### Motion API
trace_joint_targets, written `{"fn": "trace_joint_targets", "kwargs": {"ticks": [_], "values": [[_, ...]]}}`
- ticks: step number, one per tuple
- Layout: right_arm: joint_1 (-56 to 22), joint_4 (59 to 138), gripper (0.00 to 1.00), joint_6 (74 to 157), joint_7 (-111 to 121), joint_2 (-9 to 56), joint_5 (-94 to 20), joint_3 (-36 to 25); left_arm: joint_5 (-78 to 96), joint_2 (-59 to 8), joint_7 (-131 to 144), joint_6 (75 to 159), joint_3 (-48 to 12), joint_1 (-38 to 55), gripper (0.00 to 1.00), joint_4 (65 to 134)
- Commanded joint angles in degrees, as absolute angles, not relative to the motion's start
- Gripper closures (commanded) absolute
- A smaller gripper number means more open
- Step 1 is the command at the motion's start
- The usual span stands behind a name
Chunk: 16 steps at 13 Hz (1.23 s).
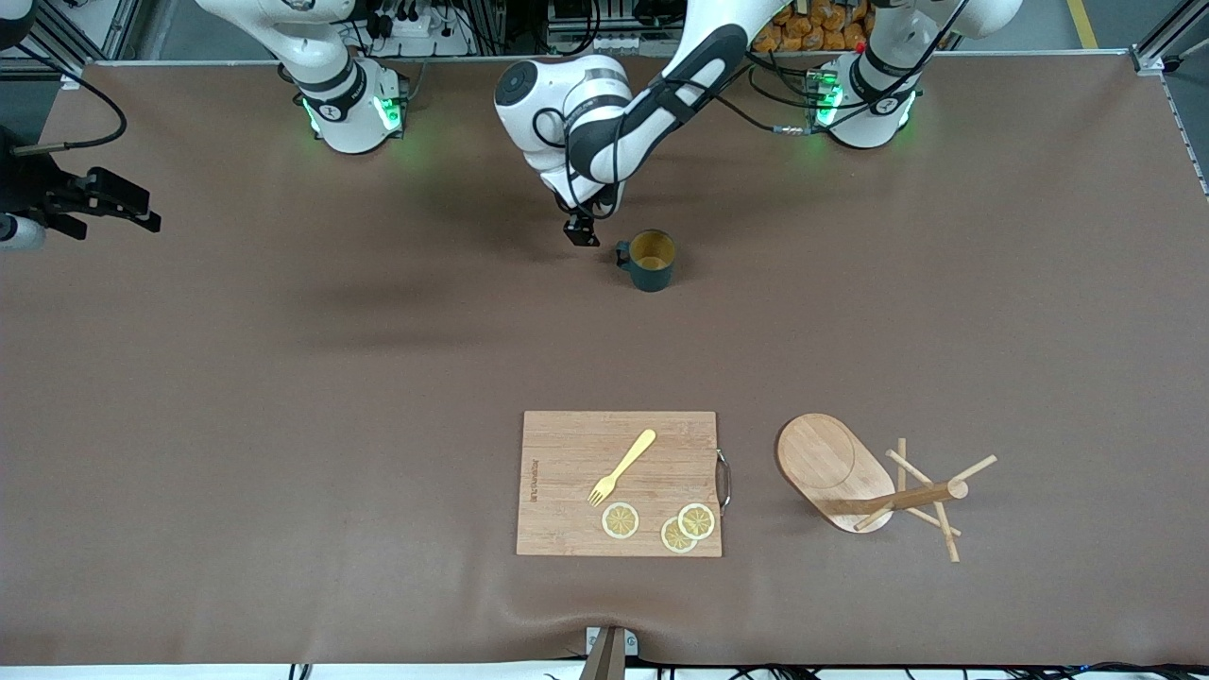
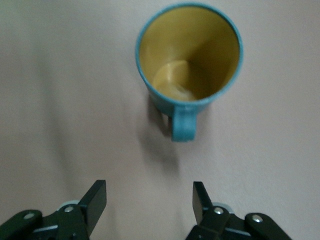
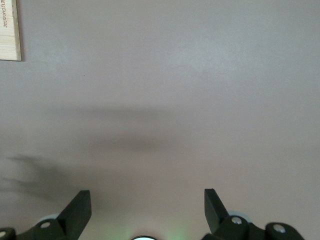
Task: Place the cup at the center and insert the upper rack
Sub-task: 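Lower the left gripper toward the mug handle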
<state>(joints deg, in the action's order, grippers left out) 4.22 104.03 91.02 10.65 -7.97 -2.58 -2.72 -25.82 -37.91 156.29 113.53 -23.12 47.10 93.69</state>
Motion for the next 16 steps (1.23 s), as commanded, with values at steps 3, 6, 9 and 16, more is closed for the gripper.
{"fn": "trace_joint_targets", "kwargs": {"ticks": [3, 6, 9, 16], "values": [[4.7, 105.2, 0.00, 93.6, 10.7, -9.2, -0.8, -1.6, -31.9, -43.8, 160.0, 107.7, -18.8, 54.3, 0.23, 85.2], [4.9, 105.2, 0.00, 94.0, 10.5, -8.9, 0.0, -1.5, -32.3, -45.8, 158.6, 103.8, -13.6, 59.6, 0.23, 81.4], [3.7, 105.1, 0.00, 92.7, 4.3, -9.1, 0.0, -1.2, -32.3, -46.7, 157.1, 101.2, -11.8, 61.5, 0.22, 79.7], [3.9, 104.2, 0.00, 90.2, 4.6, -10.1, -0.8, -1.9, -34.3, -51.2, 153.7, 97.4, -8.3, 65.8, 0.22, 75.8]]}}
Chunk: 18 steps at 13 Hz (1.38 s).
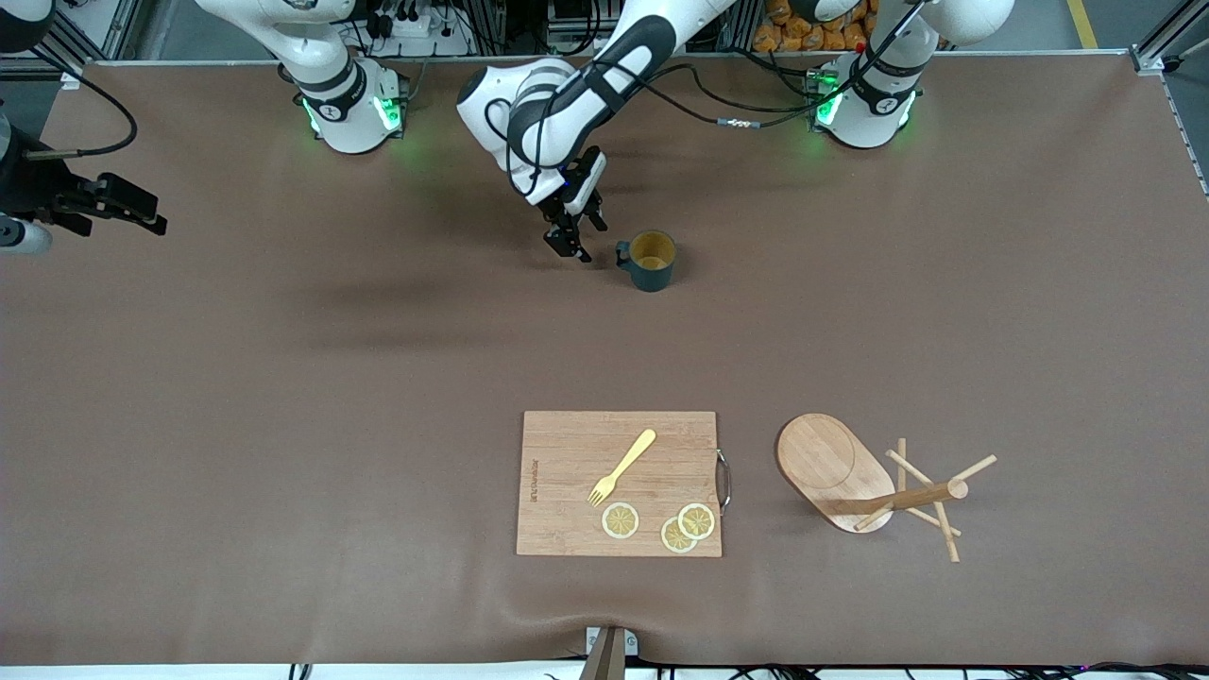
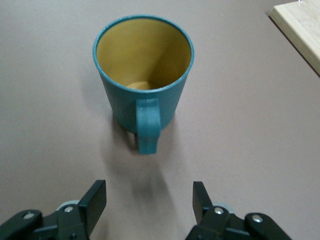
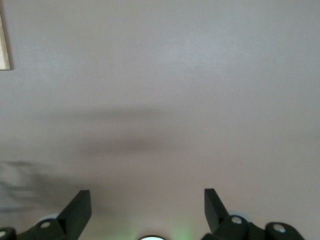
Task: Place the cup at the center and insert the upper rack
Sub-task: 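Lower the left gripper toward the mug handle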
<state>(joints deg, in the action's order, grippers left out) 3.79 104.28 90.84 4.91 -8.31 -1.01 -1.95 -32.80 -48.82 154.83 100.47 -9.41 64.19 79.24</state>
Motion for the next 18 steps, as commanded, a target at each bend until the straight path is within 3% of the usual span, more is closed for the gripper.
{"fn": "trace_joint_targets", "kwargs": {"ticks": [1, 18], "values": [[3.9, 104.2, 0.00, 90.2, 4.5, -10.5, -1.0, -1.9, -34.2, -51.5, 152.9, 96.3, -8.3, 65.9, 0.22, 75.7], [3.3, 104.2, 0.00, 89.9, 4.4, -11.8, -1.2, -1.9, -33.8, -53.4, 151.2, 92.4, -5.5, 66.3, 0.21, 73.6]]}}
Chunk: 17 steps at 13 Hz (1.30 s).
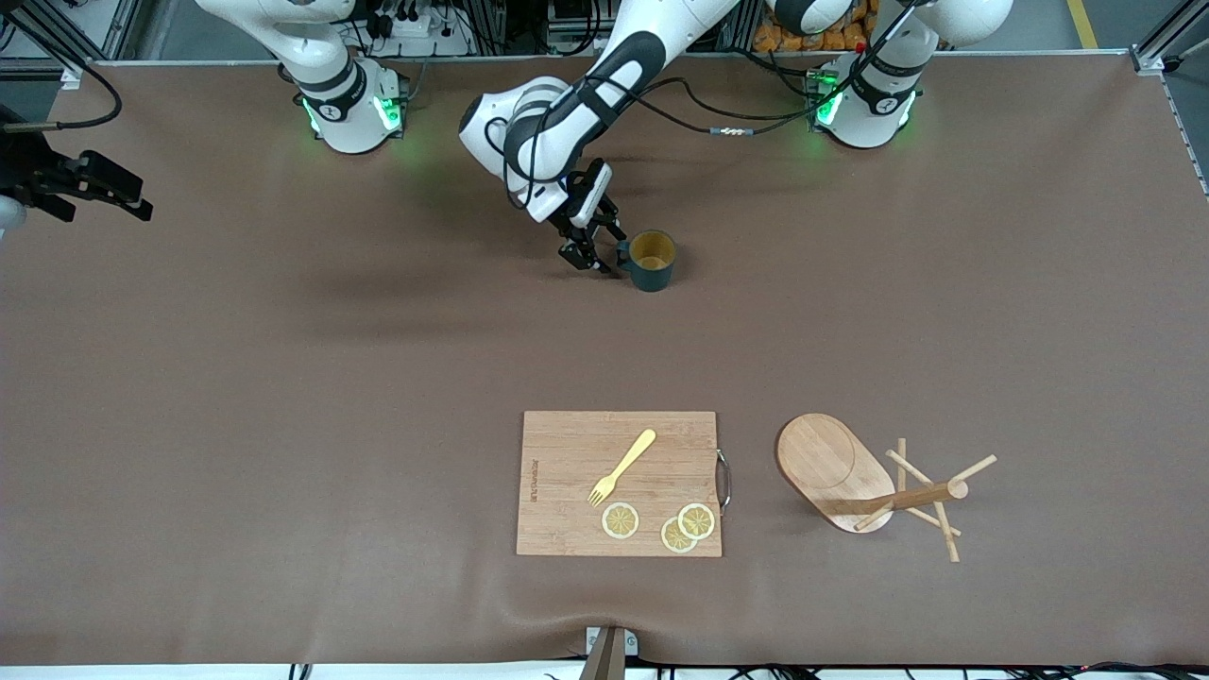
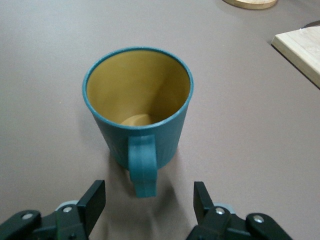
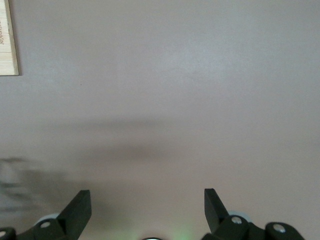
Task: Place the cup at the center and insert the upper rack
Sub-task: 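Grasp the mug handle with the left gripper and lift the mug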
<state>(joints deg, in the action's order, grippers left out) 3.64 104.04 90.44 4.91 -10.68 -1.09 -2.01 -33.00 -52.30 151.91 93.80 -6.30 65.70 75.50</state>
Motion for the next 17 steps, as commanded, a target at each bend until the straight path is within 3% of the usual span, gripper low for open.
{"fn": "trace_joint_targets", "kwargs": {"ticks": [1, 4, 10, 14, 17], "values": [[3.3, 104.2, 0.00, 89.9, 4.4, -11.8, -1.2, -1.9, -32.9, -53.6, 151.5, 92.4, -5.1, 66.2, 0.22, 73.4], [3.3, 104.2, 0.00, 89.9, 4.4, -11.8, -1.2, -1.8, -28.7, -53.5, 152.2, 92.2, -3.7, 66.1, 0.25, 73.4], [2.2, 104.2, 0.00, 89.8, 4.0, -11.8, -1.2, -1.8, -24.8, -53.4, 152.6, 92.1, -1.9, 66.1, 0.39, 72.3], [2.2, 104.2, 0.00, 89.1, 4.2, -11.8, -1.2, -1.8, -23.2, -53.2, 154.6, 92.3, -1.7, 66.0, 0.65, 72.4], [2.2, 103.9, 0.00, 89.2, 4.2, -11.9, -1.2, -1.2, -21.0, -52.9, 154.6, 92.3, -1.6, 65.7, 1.00, 72.6]]}}
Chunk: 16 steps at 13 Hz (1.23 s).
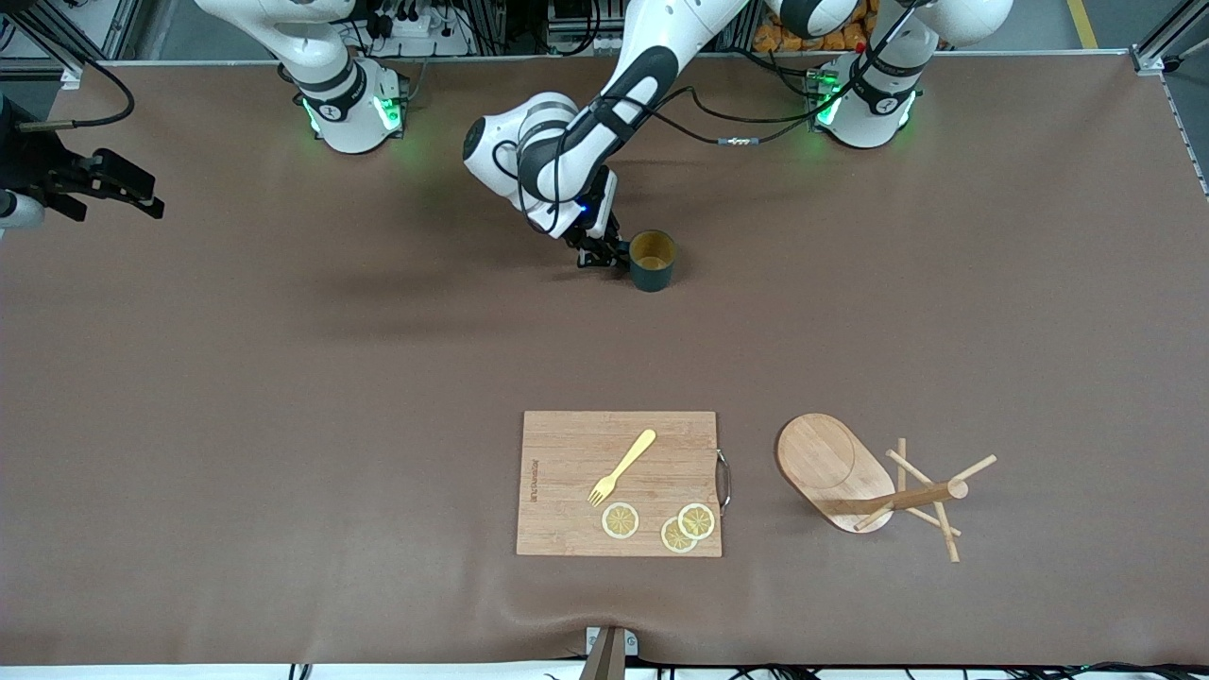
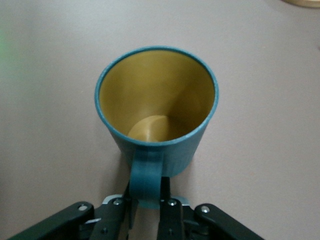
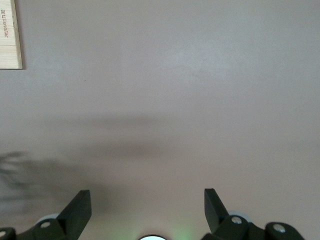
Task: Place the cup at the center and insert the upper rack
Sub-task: 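Grasp the mug handle with the left gripper and lift the mug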
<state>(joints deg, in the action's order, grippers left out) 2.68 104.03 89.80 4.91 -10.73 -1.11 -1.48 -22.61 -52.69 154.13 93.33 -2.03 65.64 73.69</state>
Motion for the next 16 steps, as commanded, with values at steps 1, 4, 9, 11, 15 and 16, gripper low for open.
{"fn": "trace_joint_targets", "kwargs": {"ticks": [1, 4, 9, 11, 15, 16], "values": [[2.2, 103.7, 0.00, 89.3, 4.1, -11.8, -1.2, -1.1, -21.0, -52.6, 154.4, 92.3, -1.6, 65.7, 1.00, 72.7], [2.2, 103.6, 0.00, 89.6, 4.1, -11.8, -1.2, -0.8, -19.7, -49.8, 153.3, 92.2, -1.7, 62.8, 1.00, 72.7], [2.2, 103.6, 0.00, 89.4, 4.3, -11.8, -1.2, -0.8, -13.5, -40.7, 143.2, 92.2, -1.7, 55.8, 1.00, 72.7], [2.1, 103.5, 0.00, 89.5, 4.3, -11.8, -1.2, -0.7, -9.9, -35.8, 139.1, 92.4, -1.8, 51.3, 1.00, 72.6], [1.0, 103.4, 0.00, 89.5, 4.0, -11.9, -1.1, -0.7, -1.7, -28.5, 128.3, 94.2, -2.1, 43.5, 1.00, 72.2], [1.0, 103.4, 0.00, 89.5, 4.0, -11.9, -1.1, -0.7, 0.9, -26.4, 126.1, 95.4, -2.0, 41.4, 1.00, 72.2]]}}
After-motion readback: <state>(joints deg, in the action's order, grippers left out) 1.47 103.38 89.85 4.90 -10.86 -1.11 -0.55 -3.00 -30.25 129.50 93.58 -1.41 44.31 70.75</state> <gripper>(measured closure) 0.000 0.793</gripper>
